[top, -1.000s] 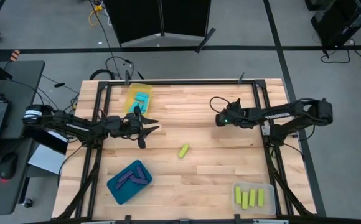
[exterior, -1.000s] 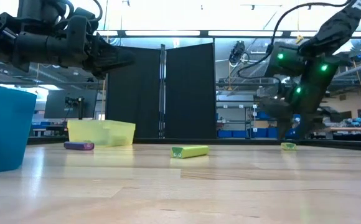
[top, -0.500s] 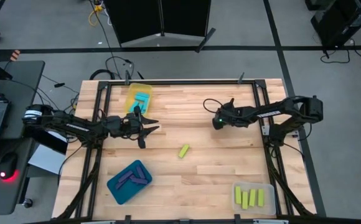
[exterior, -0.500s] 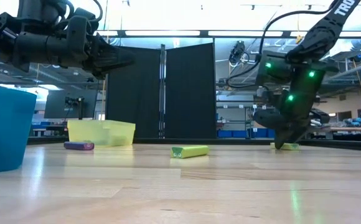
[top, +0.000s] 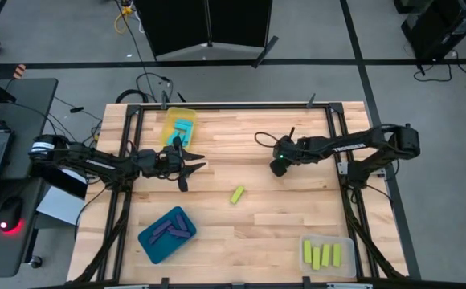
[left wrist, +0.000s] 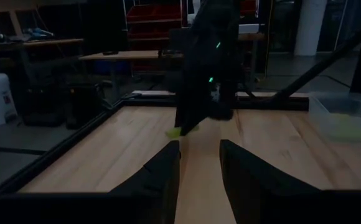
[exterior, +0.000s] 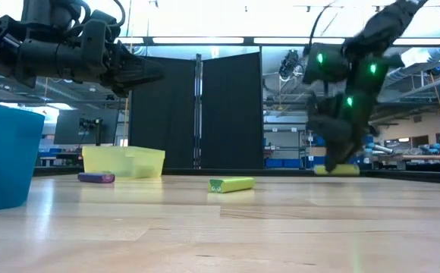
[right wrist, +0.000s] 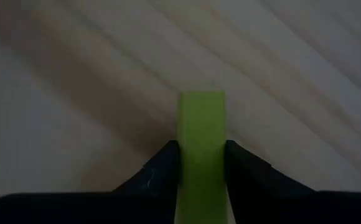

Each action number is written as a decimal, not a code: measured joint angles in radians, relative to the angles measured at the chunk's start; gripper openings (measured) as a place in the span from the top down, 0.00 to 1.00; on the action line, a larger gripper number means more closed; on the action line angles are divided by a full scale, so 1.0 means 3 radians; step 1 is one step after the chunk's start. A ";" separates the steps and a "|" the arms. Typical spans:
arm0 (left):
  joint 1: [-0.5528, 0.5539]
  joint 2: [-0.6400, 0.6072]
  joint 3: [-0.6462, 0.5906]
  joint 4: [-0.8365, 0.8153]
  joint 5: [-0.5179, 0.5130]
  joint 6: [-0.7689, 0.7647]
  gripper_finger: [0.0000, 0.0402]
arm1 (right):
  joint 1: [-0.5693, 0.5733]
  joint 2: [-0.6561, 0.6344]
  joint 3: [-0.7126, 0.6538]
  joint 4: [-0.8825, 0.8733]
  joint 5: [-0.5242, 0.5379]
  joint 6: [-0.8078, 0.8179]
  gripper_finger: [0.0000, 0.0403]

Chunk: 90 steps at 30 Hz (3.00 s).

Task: Sort blocks
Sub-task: Put the top green block into the transparent bin, then put the purple block into the blue bin

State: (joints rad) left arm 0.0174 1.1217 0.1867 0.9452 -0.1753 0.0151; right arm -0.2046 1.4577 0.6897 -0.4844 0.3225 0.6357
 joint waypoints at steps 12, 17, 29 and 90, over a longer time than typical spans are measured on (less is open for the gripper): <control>0.0000 0.0000 0.0000 -0.0004 -0.0001 0.0015 0.70 | 0.1171 -0.0267 0.0993 -0.1226 -0.0109 0.0474 0.72; 0.0000 0.0000 0.0000 -0.0003 -0.0001 0.0018 0.70 | 0.1686 -0.0270 0.1240 -0.1499 -0.0404 0.0919 0.72; 0.0000 0.0000 0.0000 -0.0003 -0.0001 0.0019 0.70 | 0.2977 -0.0278 0.1299 -0.1432 -0.0924 0.2252 0.72; 0.0005 -0.0019 0.0014 -0.0370 0.0594 0.0206 0.73 | 0.3849 0.0369 0.1858 -0.1751 -0.0849 0.3660 0.67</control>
State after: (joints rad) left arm 0.0189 1.1161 0.1911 0.8342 0.0029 0.0769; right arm 0.9502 1.5684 1.2472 -1.0096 0.0678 1.7336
